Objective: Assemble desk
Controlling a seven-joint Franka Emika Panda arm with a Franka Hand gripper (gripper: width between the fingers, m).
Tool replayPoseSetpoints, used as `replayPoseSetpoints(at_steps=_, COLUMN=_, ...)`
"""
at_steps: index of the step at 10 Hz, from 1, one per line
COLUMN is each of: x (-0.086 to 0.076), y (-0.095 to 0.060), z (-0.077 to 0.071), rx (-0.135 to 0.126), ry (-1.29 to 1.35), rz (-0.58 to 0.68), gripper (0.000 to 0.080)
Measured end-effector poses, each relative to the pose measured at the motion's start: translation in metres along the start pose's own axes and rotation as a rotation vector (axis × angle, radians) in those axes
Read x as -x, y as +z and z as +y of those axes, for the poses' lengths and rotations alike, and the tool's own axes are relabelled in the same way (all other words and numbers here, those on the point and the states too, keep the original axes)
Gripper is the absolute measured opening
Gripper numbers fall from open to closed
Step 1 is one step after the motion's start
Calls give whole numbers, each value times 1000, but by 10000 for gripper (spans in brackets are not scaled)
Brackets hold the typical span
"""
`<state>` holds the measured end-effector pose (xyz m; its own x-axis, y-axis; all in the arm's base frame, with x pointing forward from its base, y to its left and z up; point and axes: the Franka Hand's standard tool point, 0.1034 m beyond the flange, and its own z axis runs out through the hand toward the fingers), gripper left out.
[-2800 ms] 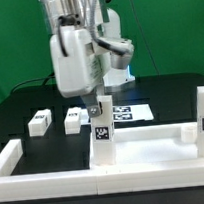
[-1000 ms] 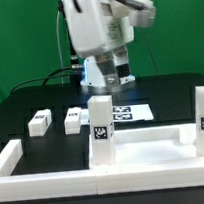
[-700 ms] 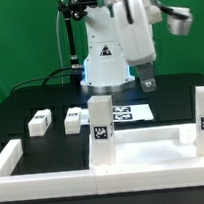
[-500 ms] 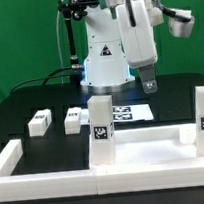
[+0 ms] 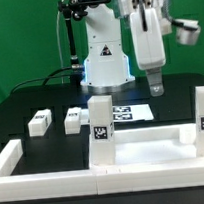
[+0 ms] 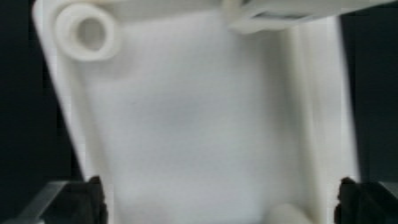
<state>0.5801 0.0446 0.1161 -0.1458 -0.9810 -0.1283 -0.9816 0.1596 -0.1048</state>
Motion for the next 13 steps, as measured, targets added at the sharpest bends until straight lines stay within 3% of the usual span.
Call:
replayPoseSetpoints(at_steps=1, x=-6, y=19, z=27, rx=2, ry=-24, rz=32, gripper=649)
replayPoseSetpoints(at_steps=2, x=-7, y=31, z=39, rx=15, ry=-47, rz=44, gripper=649)
replayPoseSetpoints(at_steps=4, x=-33, y=51, z=48, rx=19, ry=-120, rz=65, gripper=649)
replayPoseSetpoints(at_steps=5, x=-39, y=60, z=53, rx=34, ry=-117, rz=73, gripper=649)
replayPoseSetpoints(at_steps=7, x=-33, y=80, z=66, rx=70, ry=-132, rz=85, gripper=649)
replayPoseSetpoints(at_steps=11, x=-15, y=91, z=75, rx=105, ry=-159, rz=77, gripper=649)
replayPoseSetpoints(at_steps=12, x=-16, y=91, z=75, rx=105, ry=-160, rz=77, gripper=533)
replayPoseSetpoints(at_steps=13, x=-16, y=91, z=75, rx=105, ry=-160, rz=77, gripper=533)
